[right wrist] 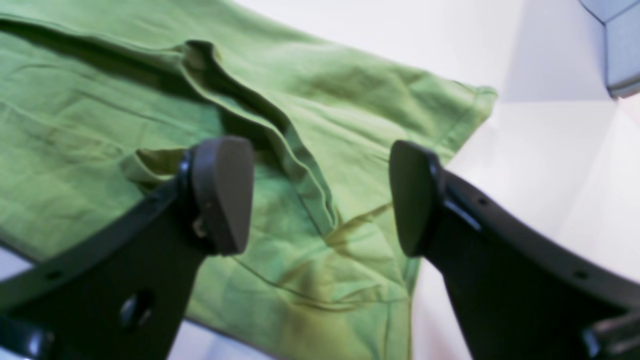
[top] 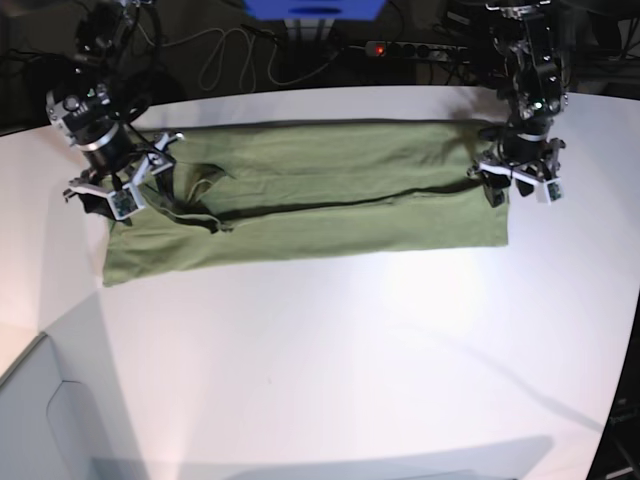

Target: Fold the T-shirt properly

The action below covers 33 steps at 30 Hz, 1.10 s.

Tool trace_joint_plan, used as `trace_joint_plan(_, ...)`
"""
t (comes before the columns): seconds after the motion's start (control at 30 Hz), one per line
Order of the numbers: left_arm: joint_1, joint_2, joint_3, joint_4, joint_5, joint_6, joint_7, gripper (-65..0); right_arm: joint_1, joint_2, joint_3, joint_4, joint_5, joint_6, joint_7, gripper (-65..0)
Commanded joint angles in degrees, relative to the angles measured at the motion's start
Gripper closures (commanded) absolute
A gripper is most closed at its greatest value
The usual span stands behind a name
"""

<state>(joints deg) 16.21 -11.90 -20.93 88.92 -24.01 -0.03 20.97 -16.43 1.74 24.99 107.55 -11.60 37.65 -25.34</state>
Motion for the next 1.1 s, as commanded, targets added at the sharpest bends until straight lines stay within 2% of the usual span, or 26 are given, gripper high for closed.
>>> trace_joint_plan(0.0, -0.3, -0.6, -0.1, 0.9, -1.6, -0.1, -1.3, -35.4, 0.2, 0.2, 0.0, 0.9, 1.0, 1.3, 1.3, -41.6)
trace_joint_plan(0.17, 0.4, -1.0, -0.1, 0.9, -6.0, -0.1, -1.3, -35.4, 0.2, 0.3, 0.0, 0.8, 1.0, 1.3, 1.3, -41.6)
trace_joint_plan(0.83, 3.4, -0.5, -0.1, 0.9, -5.9, -0.1, -1.2, -35.2, 0.4, 0.4, 0.0, 0.2, 1.0, 1.3, 1.3, -41.6)
trace_joint_plan(1.07, 3.3, -0.6, -0.1, -2.5, -6.5, -0.1, -1.2, -33.7, 0.4, 0.5, 0.0, -1.5, 1.0, 1.3, 1.3, -41.5)
